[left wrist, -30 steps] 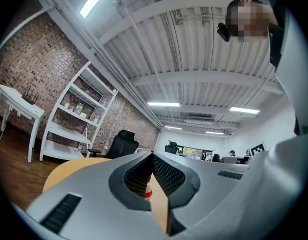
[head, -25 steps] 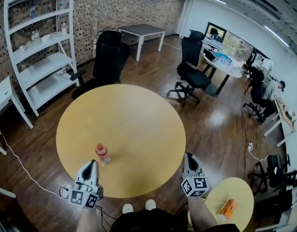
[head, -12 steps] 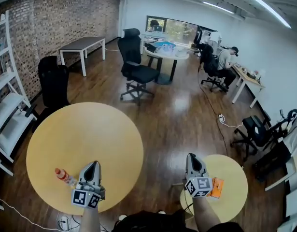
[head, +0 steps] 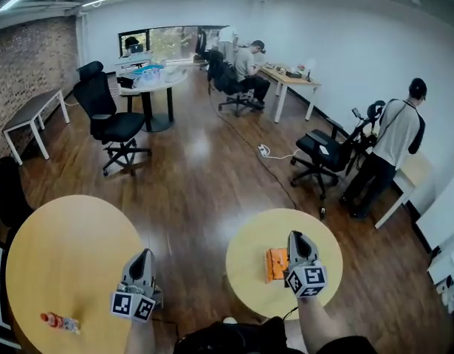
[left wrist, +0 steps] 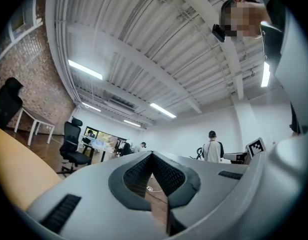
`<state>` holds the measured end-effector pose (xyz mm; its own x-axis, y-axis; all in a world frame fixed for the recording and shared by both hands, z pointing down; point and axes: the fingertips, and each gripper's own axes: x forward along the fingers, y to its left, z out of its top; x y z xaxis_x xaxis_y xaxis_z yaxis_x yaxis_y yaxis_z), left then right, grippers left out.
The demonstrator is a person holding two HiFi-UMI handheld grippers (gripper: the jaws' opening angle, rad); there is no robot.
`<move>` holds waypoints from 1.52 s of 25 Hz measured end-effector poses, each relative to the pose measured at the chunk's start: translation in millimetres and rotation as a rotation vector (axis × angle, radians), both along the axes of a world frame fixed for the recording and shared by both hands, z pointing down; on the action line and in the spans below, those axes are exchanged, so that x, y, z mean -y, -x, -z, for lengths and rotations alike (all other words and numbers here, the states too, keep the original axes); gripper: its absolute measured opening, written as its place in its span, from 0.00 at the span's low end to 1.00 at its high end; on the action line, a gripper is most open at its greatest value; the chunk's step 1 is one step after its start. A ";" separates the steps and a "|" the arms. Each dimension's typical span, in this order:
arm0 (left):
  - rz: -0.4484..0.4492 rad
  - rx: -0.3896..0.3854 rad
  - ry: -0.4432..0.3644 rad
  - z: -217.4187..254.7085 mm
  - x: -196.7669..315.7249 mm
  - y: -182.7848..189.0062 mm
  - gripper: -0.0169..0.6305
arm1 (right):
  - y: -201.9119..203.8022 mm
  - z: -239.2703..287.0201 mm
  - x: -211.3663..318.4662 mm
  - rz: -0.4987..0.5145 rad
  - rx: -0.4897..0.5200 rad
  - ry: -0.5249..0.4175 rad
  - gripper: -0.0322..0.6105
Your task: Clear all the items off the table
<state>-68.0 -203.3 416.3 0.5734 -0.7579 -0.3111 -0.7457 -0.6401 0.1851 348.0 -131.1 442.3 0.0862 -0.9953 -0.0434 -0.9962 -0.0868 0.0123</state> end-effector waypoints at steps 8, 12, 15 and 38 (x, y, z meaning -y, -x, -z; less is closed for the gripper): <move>-0.250 0.048 0.019 -8.2 12.7 -104.7 0.01 | -58.5 -22.8 -58.0 -0.184 0.043 0.023 0.05; -0.301 0.061 0.035 -11.7 12.6 -133.3 0.01 | -67.9 -32.6 -64.2 -0.195 0.050 0.059 0.05; -0.319 0.080 0.064 -22.0 13.7 -143.2 0.01 | -69.7 -40.4 -64.1 -0.192 0.059 0.082 0.05; -0.225 0.199 0.401 -137.2 28.0 -127.6 0.01 | -52.7 -282.4 -15.4 -0.162 0.273 0.778 0.82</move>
